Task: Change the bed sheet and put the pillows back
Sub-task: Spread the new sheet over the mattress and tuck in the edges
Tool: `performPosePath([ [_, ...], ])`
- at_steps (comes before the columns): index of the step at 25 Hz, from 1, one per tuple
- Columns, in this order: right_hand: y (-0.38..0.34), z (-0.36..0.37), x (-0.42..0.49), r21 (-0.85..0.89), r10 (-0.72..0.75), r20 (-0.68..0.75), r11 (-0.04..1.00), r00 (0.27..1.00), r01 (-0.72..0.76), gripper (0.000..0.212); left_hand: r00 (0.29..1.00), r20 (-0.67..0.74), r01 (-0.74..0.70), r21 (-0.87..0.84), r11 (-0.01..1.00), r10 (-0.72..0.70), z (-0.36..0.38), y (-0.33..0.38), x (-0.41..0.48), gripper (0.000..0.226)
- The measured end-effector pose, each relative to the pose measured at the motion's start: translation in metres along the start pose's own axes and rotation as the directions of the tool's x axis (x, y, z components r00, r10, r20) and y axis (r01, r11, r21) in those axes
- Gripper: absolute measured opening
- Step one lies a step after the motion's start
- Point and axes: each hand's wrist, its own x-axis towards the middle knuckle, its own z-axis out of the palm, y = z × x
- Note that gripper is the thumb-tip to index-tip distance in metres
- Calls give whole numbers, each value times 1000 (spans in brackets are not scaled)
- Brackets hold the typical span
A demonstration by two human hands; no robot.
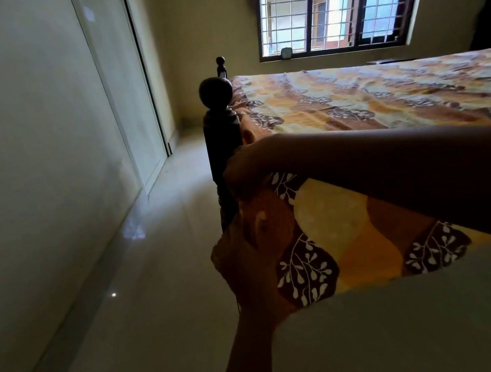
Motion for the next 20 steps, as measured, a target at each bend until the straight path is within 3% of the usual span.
performPosePath([
  [2, 0, 2, 6, 18, 2, 31, 1000, 1000, -3, 35, 994, -8, -105, -26, 994, 105, 3, -5, 10, 39],
  [3, 4, 5, 4, -15, -37, -16, 999, 999, 37, 36, 996, 23, -85, -85, 993, 88, 0, -7, 15, 27],
  [5, 14, 11, -5, -138, -131, -112, 984, 985, 115, 37, 976, 212, 102, -200, 974, -58, -8, -15, 21, 19],
  [8, 22, 21, -22, -357, -182, -178, 928, 967, 109, 39, 865, 469, 344, -295, 891, -179, -16, -20, 30, 27],
  [10, 16, 26, -25, -425, -250, -357, 901, 900, 82, 36, 843, 497, 392, -303, 869, -207, -14, -22, 32, 28],
  [12, 10, 23, -23, -433, -346, -453, 891, 822, 136, 29, 918, 345, 293, -262, 920, -194, -15, -22, 25, 29],
  [14, 9, 17, -20, -359, -216, -365, 930, 906, 77, 33, 988, 112, 128, -163, 978, -110, -16, -16, 12, 49],
  [16, 7, 11, -19, -179, -30, -195, 984, 980, -6, 37, 998, 58, 27, -43, 999, -25, -10, -10, 4, 63],
  [18, 2, 8, -17, 72, 82, -144, 995, 986, -72, 36, 999, 47, -25, 26, 999, 23, 4, -8, 1, 66],
  [20, 2, 12, -18, 301, 181, -156, 945, 971, -128, 30, 999, 23, -42, -70, 997, 44, 11, -13, 7, 64],
])
